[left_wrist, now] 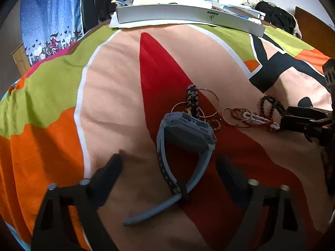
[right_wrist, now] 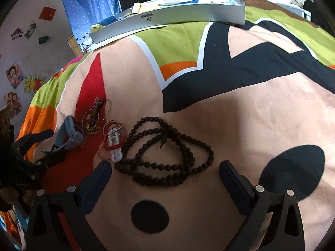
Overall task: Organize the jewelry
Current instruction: 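Grasp the blue-band watch with the left tool while the right grasps the black bead necklace, then carry the watch and necklace into the white tray and open both tools, then withdraw both tools from the tray back toward the bangles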
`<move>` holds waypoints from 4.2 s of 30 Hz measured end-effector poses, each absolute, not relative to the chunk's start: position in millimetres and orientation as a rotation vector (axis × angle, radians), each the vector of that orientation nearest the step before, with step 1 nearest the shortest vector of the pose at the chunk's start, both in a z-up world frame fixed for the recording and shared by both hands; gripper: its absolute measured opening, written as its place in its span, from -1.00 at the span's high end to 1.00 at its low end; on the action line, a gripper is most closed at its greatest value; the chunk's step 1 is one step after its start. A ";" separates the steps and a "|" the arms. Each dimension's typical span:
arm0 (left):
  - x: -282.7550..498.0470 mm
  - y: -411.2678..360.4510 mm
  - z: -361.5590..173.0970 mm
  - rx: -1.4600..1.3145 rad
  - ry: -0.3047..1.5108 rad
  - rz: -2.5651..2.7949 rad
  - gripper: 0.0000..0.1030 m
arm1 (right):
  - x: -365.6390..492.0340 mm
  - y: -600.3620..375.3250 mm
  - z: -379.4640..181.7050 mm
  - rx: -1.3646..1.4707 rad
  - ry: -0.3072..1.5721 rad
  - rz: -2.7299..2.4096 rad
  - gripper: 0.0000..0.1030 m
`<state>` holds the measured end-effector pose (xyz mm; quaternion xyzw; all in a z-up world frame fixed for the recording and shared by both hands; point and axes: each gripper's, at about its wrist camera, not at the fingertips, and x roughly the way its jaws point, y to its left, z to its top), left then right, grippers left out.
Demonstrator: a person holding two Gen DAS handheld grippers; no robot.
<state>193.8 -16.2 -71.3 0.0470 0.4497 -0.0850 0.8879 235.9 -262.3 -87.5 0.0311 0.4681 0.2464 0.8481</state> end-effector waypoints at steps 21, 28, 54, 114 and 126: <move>175.0 -37.1 -66.3 0.100 0.921 -0.243 0.56 | 234.5 -263.2 -84.9 0.161 0.964 0.596 0.73; 160.5 -46.8 -50.2 0.057 0.912 -0.289 0.57 | 208.0 -260.7 -63.2 0.044 0.869 0.536 0.80; 301.0 -39.8 83.6 0.011 0.642 -0.286 0.57 | 289.3 -237.3 96.2 -0.077 0.558 0.580 0.80; 206.8 6.7 131.2 -0.176 0.432 -0.098 -0.97 | 281.5 -253.6 119.5 0.042 0.375 0.460 -1.00; 111.3 23.9 91.1 -0.193 0.503 -0.050 -0.97 | 180.0 -255.7 111.0 0.018 0.350 0.485 -1.00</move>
